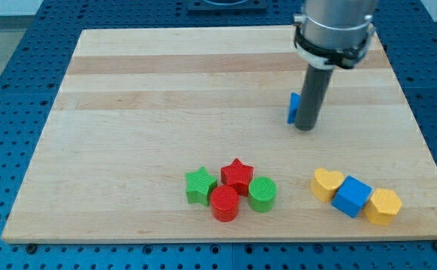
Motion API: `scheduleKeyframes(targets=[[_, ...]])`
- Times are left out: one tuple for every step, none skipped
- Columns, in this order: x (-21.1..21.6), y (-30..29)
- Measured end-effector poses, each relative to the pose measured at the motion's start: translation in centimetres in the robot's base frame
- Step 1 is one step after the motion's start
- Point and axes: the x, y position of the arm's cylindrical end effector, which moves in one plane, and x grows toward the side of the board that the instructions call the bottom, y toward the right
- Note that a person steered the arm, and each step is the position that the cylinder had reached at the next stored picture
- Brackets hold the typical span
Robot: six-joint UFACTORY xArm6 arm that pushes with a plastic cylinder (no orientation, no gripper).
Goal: Place the blue triangle at the center of the board
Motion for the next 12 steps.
scheduleKeyframes(targets=[[-4.0,-0.6],[-8.1,-0.9],[-12.9,-0.2],[-15.0,-0.3],[-13.3,-0.7],[-10.4,-0.9],[-8.9,-2.2],[-11.0,-2.4],[-14.2,-2.6],[-14.0,-3.5],[-12.1,-4.0],[-9.5,-4.5]])
